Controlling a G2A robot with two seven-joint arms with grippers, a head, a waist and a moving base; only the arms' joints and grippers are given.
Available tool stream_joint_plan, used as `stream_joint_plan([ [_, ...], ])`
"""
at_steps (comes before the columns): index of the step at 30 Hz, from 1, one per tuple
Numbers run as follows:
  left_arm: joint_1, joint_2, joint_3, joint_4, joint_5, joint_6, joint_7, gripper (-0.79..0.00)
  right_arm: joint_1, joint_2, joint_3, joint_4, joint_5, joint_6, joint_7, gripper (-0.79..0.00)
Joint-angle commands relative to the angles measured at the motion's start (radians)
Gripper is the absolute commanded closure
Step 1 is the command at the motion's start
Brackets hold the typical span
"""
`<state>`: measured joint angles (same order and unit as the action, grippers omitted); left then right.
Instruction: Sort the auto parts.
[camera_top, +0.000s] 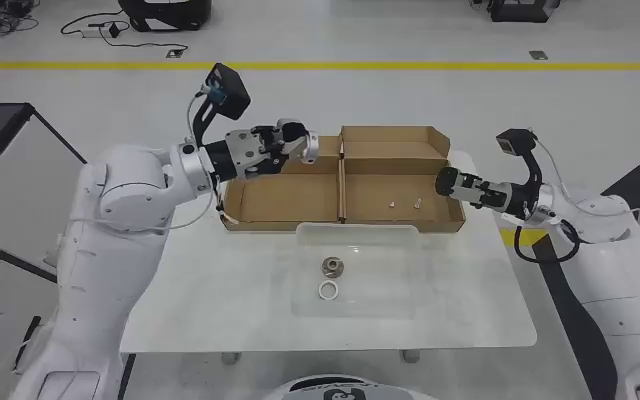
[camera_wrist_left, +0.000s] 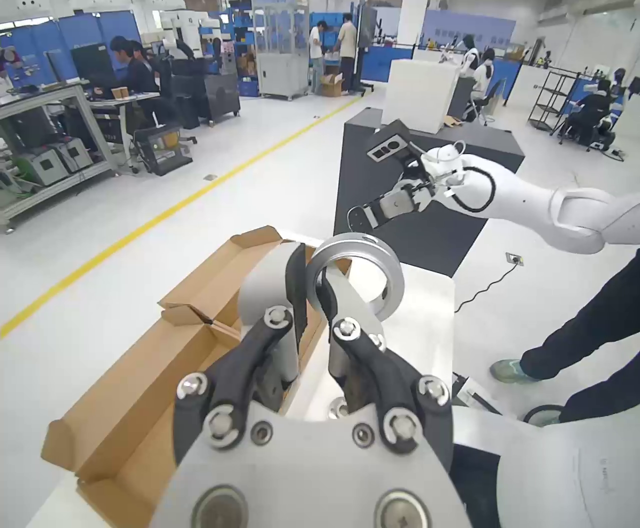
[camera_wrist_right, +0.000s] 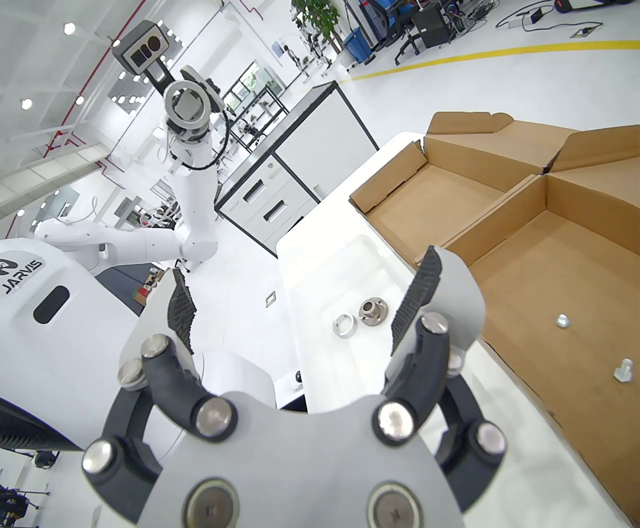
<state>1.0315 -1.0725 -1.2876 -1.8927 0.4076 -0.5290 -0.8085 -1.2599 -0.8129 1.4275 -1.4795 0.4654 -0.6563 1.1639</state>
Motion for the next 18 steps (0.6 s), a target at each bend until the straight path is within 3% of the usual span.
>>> stream_joint_plan([
  [1,-0.044,-0.01,0.068,0.036,0.044,0.017,0.032,0.0,0.0,0.0,0.0,0.0,0.0,0.0,0.0,-0.785],
  [7,-0.204,-0.05,0.255,0.191,0.154,0.049,0.102,0.0,0.0,0.0,0.0,0.0,0.0,0.0,0.0,-0.785],
  [11,-0.299,-0.075,0.339,0.319,0.224,0.069,0.108,0.0,0.0,0.0,0.0,0.0,0.0,0.0,0.0,-0.785],
  [18,-0.373,-0.1,0.432,0.49,0.329,0.088,0.07,0.0,0.0,0.0,0.0,0.0,0.0,0.0,0.0,-0.785],
])
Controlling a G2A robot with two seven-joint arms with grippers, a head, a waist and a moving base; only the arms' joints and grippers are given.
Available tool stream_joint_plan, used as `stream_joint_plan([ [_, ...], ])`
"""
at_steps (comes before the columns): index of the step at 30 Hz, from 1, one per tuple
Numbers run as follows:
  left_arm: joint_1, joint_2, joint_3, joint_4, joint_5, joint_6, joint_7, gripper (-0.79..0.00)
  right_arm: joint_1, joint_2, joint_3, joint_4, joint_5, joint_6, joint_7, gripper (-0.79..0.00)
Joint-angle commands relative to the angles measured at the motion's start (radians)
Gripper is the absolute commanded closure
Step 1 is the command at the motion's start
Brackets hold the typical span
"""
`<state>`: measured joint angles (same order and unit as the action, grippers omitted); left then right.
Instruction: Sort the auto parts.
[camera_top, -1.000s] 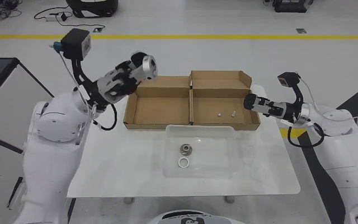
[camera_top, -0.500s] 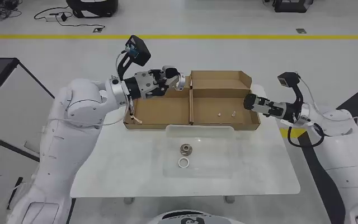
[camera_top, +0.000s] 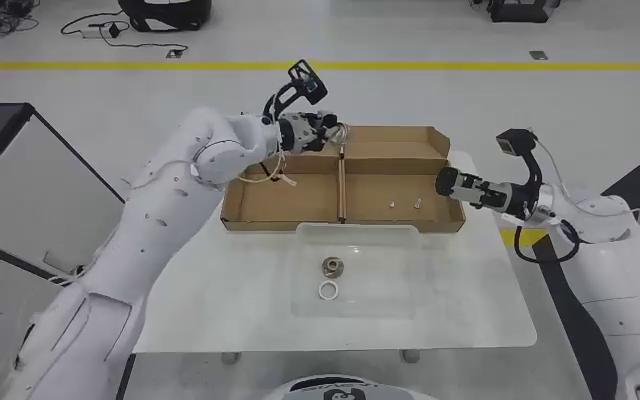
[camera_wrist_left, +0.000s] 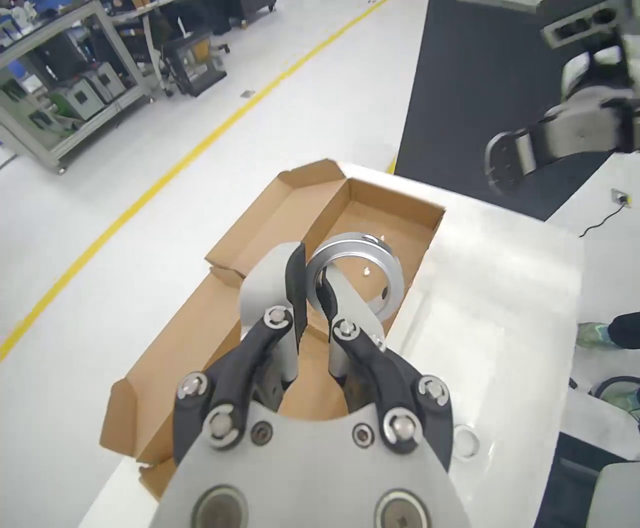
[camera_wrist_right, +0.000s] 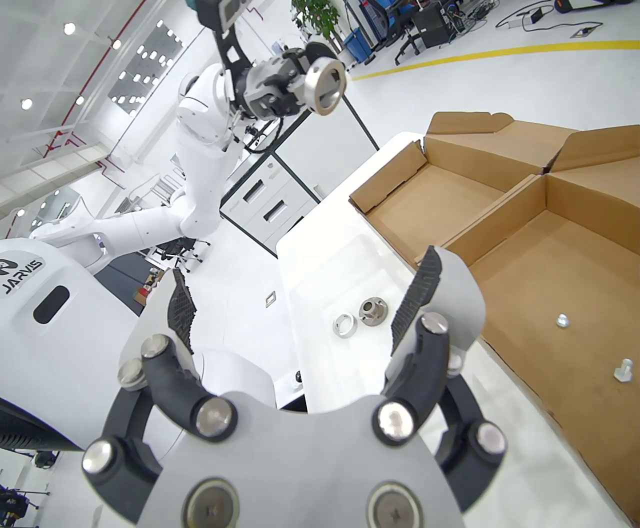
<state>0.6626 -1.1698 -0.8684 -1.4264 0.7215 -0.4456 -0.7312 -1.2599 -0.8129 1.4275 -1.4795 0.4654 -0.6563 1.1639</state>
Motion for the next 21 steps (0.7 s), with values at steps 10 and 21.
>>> stream_joint_plan([
  [10,-0.055,-0.049,0.152,0.194,0.171,0.028,-0.009,0.0,0.0,0.0,0.0,0.0,0.0,0.0,0.0,-0.785],
  [21,-0.12,-0.142,0.314,0.42,0.256,0.026,0.048,0.0,0.0,0.0,0.0,0.0,0.0,0.0,0.0,-0.785],
])
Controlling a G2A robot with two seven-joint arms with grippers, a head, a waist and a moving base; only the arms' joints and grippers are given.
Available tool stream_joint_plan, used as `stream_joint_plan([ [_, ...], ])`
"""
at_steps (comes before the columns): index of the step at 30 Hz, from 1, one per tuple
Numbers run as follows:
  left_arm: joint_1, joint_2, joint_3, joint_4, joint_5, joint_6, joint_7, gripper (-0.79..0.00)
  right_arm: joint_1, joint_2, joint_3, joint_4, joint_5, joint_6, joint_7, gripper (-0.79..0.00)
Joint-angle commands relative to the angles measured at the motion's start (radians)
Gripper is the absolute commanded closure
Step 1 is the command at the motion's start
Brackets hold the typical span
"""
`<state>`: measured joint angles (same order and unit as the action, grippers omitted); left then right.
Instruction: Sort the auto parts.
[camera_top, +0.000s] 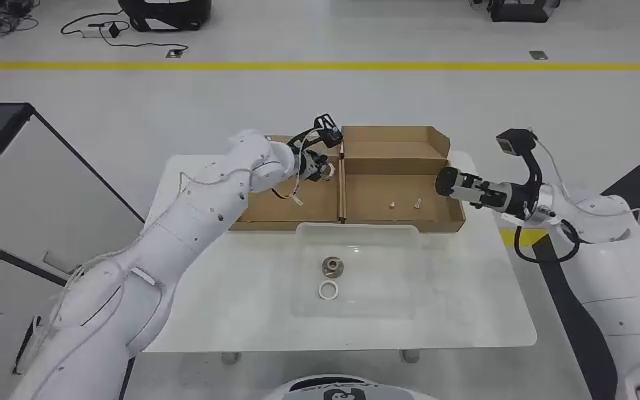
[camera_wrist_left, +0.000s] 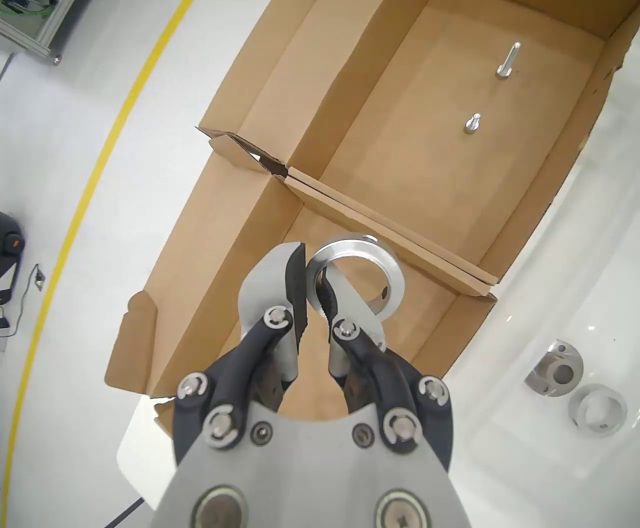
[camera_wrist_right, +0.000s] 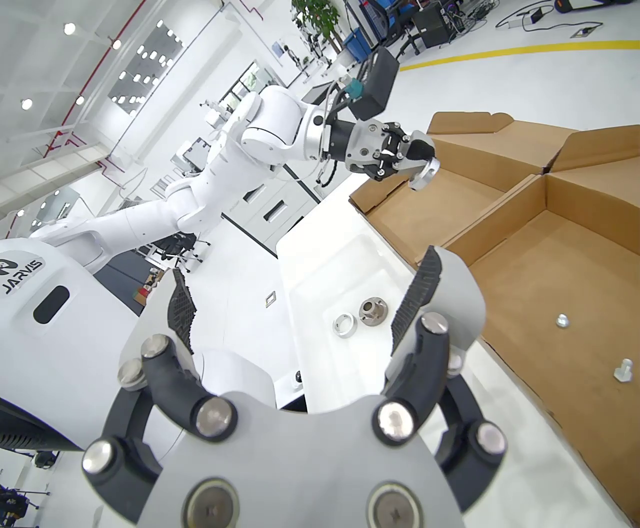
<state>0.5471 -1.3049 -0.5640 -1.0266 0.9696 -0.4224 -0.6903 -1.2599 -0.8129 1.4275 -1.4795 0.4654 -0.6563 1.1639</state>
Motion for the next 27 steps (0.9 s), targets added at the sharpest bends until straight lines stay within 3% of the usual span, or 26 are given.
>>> stream_joint_plan([
  [1,-0.012,-0.018,0.023,0.045,0.022,0.009,0.026,0.0,0.0,0.0,0.0,0.0,0.0,0.0,0.0,-0.785],
  [7,-0.035,-0.067,0.081,0.176,0.107,0.043,0.098,0.0,0.0,0.0,0.0,0.0,0.0,0.0,0.0,-0.785],
  [15,-0.052,-0.129,0.138,0.303,0.169,0.039,0.115,0.0,0.0,0.0,0.0,0.0,0.0,0.0,0.0,-0.785],
  [27,-0.064,-0.191,0.178,0.452,0.248,0.019,0.121,0.0,0.0,0.0,0.0,0.0,0.0,0.0,0.0,-0.785],
])
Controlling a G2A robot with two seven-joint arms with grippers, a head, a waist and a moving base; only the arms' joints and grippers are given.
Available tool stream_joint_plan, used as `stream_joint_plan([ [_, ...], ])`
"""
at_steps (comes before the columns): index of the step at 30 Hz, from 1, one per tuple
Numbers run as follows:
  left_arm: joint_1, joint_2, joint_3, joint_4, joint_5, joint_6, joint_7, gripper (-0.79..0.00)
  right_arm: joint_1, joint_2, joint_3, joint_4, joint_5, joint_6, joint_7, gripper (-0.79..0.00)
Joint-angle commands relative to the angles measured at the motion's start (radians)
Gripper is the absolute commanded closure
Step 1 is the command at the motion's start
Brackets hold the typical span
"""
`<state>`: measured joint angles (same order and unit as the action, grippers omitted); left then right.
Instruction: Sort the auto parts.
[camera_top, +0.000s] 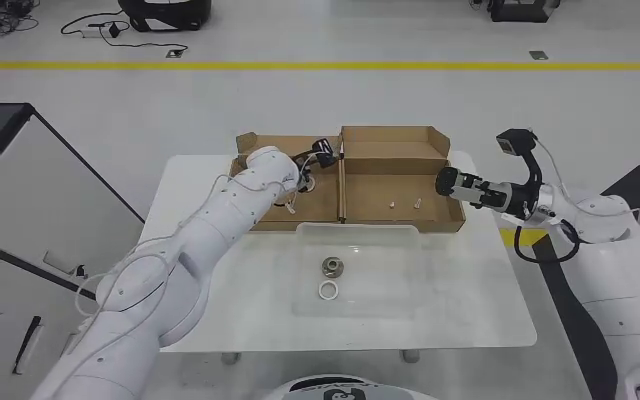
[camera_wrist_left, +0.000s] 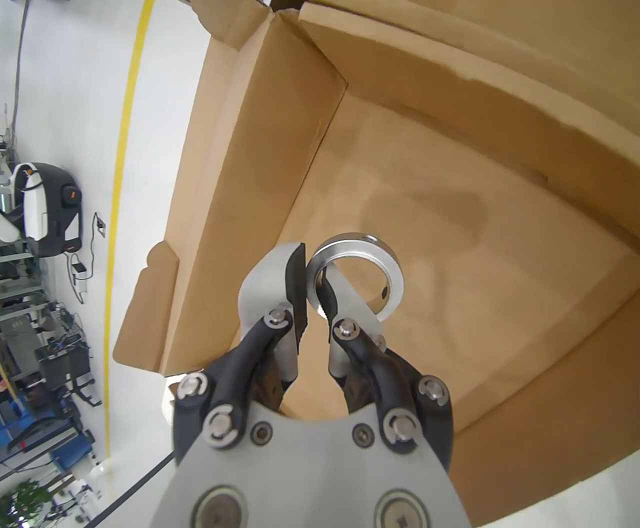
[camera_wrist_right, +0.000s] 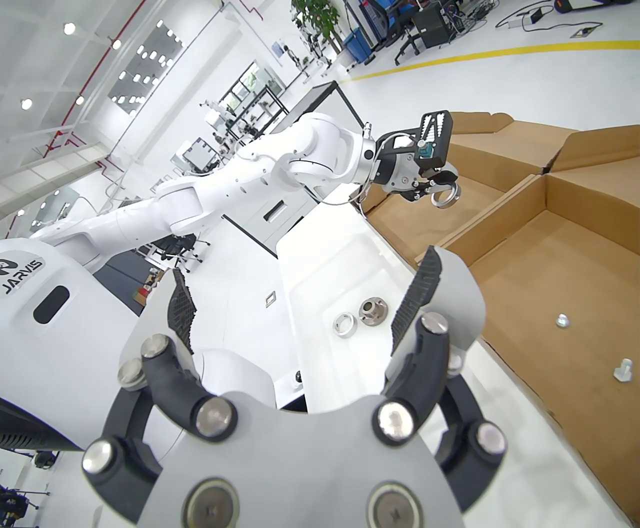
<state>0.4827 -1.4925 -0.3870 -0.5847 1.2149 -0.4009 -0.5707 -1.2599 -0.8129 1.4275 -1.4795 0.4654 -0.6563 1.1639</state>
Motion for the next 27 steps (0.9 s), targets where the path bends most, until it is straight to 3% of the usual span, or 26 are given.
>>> stream_joint_plan([
  [1,-0.001,-0.007,0.001,0.02,0.004,-0.008,0.004,0.0,0.0,0.0,0.0,0.0,0.0,0.0,0.0,-0.785],
  [18,0.023,-0.068,0.0,0.119,0.007,-0.05,0.049,-0.012,0.0,0.0,0.0,0.0,0.0,0.0,0.0,-0.785],
  [19,0.021,-0.07,-0.002,0.125,0.007,-0.049,0.051,-0.305,0.0,0.0,0.0,0.0,0.0,0.0,0.0,-0.785],
  [20,0.02,-0.072,-0.003,0.129,0.009,-0.05,0.052,-0.708,0.0,0.0,0.0,0.0,0.0,0.0,0.0,-0.785],
  [21,0.017,-0.074,-0.005,0.134,0.008,-0.051,0.053,-0.785,0.0,0.0,0.0,0.0,0.0,0.0,0.0,-0.785],
  [27,-0.002,-0.083,-0.04,0.126,-0.041,-0.058,0.054,-0.785,0.0,0.0,0.0,0.0,0.0,0.0,0.0,-0.785],
])
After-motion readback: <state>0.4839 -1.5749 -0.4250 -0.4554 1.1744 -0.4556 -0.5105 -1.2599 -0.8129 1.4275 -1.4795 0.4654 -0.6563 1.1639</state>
